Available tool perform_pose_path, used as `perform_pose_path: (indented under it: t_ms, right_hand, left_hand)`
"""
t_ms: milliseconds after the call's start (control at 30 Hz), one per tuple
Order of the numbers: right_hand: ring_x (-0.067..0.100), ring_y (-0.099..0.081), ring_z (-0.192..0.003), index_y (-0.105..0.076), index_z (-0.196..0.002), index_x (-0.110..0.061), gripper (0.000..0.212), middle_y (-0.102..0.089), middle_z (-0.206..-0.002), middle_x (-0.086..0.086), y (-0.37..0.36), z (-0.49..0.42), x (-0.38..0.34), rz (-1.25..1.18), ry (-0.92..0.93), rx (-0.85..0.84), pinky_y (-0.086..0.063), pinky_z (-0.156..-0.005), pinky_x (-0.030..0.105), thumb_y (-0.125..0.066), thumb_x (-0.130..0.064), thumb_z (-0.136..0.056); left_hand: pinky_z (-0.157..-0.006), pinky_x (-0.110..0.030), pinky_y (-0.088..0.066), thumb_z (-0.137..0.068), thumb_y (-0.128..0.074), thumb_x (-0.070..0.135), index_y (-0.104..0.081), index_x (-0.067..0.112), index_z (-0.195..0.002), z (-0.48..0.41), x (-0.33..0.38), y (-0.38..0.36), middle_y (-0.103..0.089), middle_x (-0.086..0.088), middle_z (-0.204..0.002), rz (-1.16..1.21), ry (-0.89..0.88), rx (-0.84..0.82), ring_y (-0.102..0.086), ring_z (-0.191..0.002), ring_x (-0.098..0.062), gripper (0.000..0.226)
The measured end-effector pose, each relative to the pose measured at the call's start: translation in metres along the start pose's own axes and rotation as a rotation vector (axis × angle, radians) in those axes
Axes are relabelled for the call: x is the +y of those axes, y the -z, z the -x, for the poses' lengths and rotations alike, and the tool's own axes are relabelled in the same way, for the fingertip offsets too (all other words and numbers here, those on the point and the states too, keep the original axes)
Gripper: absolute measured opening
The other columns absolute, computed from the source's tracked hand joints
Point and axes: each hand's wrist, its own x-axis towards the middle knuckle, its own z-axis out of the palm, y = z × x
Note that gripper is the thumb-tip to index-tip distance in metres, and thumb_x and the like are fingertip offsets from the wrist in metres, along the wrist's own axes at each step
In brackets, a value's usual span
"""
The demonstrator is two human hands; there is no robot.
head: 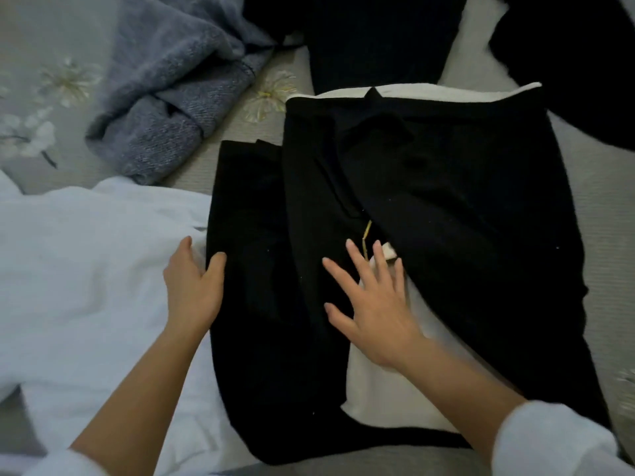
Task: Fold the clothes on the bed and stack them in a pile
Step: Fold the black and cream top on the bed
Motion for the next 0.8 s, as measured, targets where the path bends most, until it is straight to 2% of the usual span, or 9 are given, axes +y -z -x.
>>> perform_pose_path:
  t_ms: [133, 200, 333, 433, 500, 567, 667, 733, 800]
  right_hand:
    - [0.029, 0.033, -0.139, 0.019, -0.144, -0.048, 0.068, 0.018, -0.159, -0.003, -0.022, 0.001, 0.008, 0.164, -0.043, -0.139, 0.008, -0.111, 0.062, -0.004, -0.068, -0.084]
    - [0.024, 0.039, -0.134, 0.030, -0.138, -0.049, 0.066, 0.021, -0.159, -0.003, -0.025, 0.006, 0.017, 0.203, -0.029, -0.173, 0.007, -0.110, 0.063, 0.000, -0.070, -0.083]
    - [0.025, 0.037, -0.135, 0.037, -0.133, -0.051, 0.067, 0.021, -0.158, -0.002, -0.020, 0.007, 0.025, 0.222, 0.010, -0.228, 0.002, -0.110, 0.065, -0.003, -0.072, -0.084]
    - [0.026, 0.033, -0.138, 0.033, -0.136, -0.051, 0.068, 0.019, -0.159, 0.000, -0.014, 0.006, 0.024, 0.193, 0.002, -0.234, -0.003, -0.111, 0.065, -0.001, -0.073, -0.082]
    - [0.028, 0.026, -0.143, 0.031, -0.138, -0.049, 0.071, 0.017, -0.160, 0.004, -0.012, 0.005, 0.022, 0.178, -0.019, -0.217, -0.008, -0.112, 0.065, 0.000, -0.074, -0.079]
    - [0.028, 0.022, -0.144, 0.034, -0.135, -0.053, 0.073, 0.012, -0.160, 0.006, -0.011, 0.005, 0.019, 0.126, -0.057, -0.209, -0.012, -0.112, 0.065, -0.008, -0.074, -0.079]
    - [0.034, 0.021, -0.144, 0.035, -0.130, -0.059, 0.075, 0.011, -0.160, 0.008, -0.015, 0.003, 0.014, 0.168, -0.060, -0.219, -0.011, -0.110, 0.068, -0.018, -0.075, -0.079]
    - [0.038, 0.022, -0.143, 0.035, -0.128, -0.061, 0.075, 0.015, -0.159, 0.010, -0.019, 0.001, 0.012, 0.245, -0.050, -0.225, -0.008, -0.109, 0.070, -0.021, -0.075, -0.081]
    - [0.040, 0.024, -0.141, 0.036, -0.129, -0.060, 0.074, 0.019, -0.158, 0.011, -0.022, 0.001, 0.011, 0.298, -0.044, -0.229, -0.007, -0.108, 0.071, -0.020, -0.074, -0.083]
  left_hand:
    - [-0.092, -0.025, -0.040, -0.090, -0.061, 0.037, -0.028, 0.017, -0.149, 0.007, 0.005, -0.010, -0.052, 0.004, -0.128, 0.258, 0.023, -0.016, -0.052, -0.110, -0.010, 0.070]
    - [-0.093, -0.028, -0.045, -0.086, -0.066, 0.041, -0.035, 0.017, -0.146, 0.005, 0.012, -0.014, -0.057, 0.005, -0.117, 0.343, 0.096, -0.033, -0.057, -0.104, -0.011, 0.072]
    - [-0.090, -0.037, -0.055, -0.089, -0.065, 0.027, -0.070, 0.014, -0.107, 0.011, 0.029, -0.006, -0.074, -0.003, -0.097, 0.638, 0.170, -0.212, -0.070, -0.092, -0.018, 0.023]
    - [-0.089, -0.029, -0.053, -0.096, -0.055, 0.020, -0.068, 0.016, -0.104, 0.013, 0.038, 0.022, -0.072, -0.003, -0.104, 0.970, 0.048, -0.057, -0.066, -0.103, -0.017, 0.016]
    - [-0.098, -0.034, -0.048, -0.100, -0.047, 0.021, -0.060, 0.015, -0.112, 0.010, 0.022, 0.053, -0.065, -0.007, -0.117, 1.225, -0.063, 0.065, -0.059, -0.115, -0.022, 0.019]
    - [-0.105, -0.043, -0.042, -0.101, -0.041, 0.026, -0.050, 0.013, -0.127, 0.010, -0.010, 0.082, -0.057, -0.011, -0.131, 1.394, -0.075, 0.129, -0.052, -0.125, -0.028, 0.030]
    - [-0.107, -0.041, -0.040, -0.103, -0.035, 0.029, -0.046, 0.016, -0.137, 0.026, -0.056, 0.092, -0.056, -0.006, -0.136, 1.408, 0.234, 0.191, -0.054, -0.124, -0.022, 0.039]
    - [-0.108, -0.037, -0.040, -0.099, -0.042, 0.023, -0.058, 0.018, -0.121, 0.038, -0.075, 0.083, -0.061, -0.003, -0.129, 1.423, 0.493, 0.202, -0.058, -0.118, -0.018, 0.028]
    - [-0.106, -0.034, -0.042, -0.080, -0.059, 0.021, -0.063, 0.020, -0.106, 0.046, -0.081, 0.076, -0.065, -0.001, -0.122, 1.480, 0.619, 0.154, -0.062, -0.113, -0.017, 0.026]
